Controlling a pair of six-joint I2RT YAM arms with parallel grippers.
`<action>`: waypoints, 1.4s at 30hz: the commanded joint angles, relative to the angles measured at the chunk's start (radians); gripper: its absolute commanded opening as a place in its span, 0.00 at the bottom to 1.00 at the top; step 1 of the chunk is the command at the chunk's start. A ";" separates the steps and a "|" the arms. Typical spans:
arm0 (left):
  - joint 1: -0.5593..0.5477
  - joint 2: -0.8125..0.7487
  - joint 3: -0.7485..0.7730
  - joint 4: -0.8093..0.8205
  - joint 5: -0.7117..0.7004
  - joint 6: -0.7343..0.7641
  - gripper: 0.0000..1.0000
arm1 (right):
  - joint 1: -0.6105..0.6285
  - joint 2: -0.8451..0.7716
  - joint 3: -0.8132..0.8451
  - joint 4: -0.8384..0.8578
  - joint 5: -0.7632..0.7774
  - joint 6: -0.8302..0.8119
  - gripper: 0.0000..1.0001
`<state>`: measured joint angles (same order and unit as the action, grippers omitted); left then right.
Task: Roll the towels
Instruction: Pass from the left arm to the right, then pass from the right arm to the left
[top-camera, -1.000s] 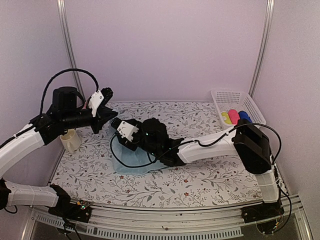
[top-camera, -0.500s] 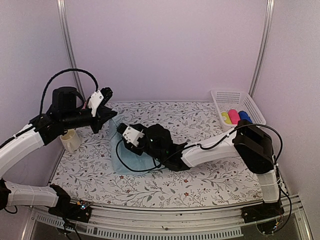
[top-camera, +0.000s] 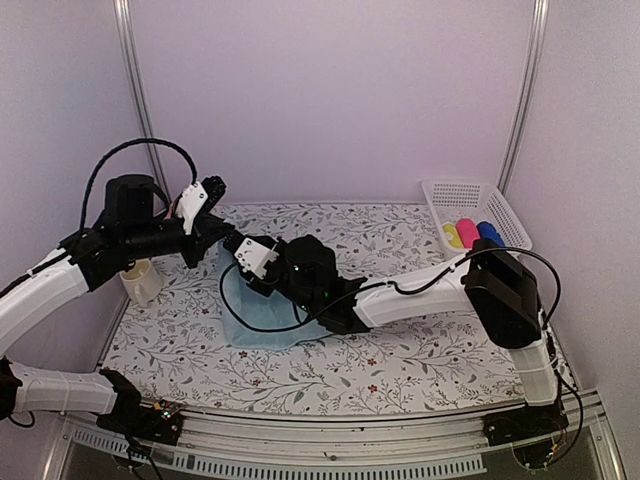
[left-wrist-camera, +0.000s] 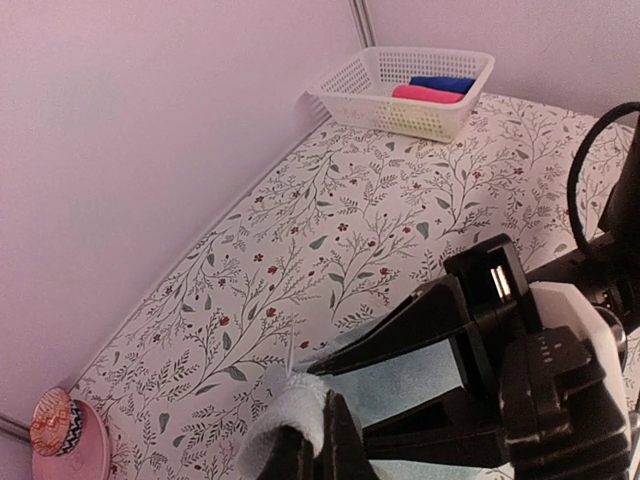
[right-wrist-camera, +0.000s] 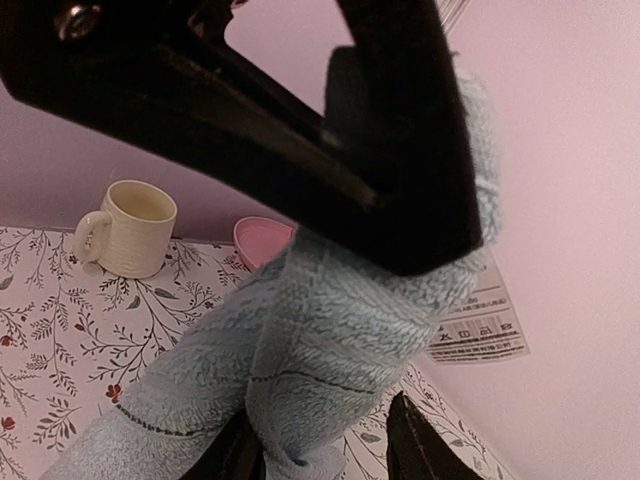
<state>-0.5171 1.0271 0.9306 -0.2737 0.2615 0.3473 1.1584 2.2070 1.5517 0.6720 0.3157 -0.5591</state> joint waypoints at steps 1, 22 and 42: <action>-0.006 -0.010 -0.014 0.023 0.009 -0.005 0.00 | -0.002 0.041 0.058 0.010 -0.026 0.003 0.41; 0.039 -0.101 0.078 -0.188 -0.026 0.239 0.97 | -0.011 -0.154 -0.165 -0.074 -0.138 0.063 0.02; 0.051 -0.049 0.058 -0.342 0.153 0.763 0.69 | -0.076 -0.255 -0.130 -0.360 -0.393 0.233 0.02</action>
<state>-0.4736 0.9676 0.9981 -0.6899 0.3824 1.0813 1.0851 1.9629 1.3705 0.3576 -0.0242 -0.3634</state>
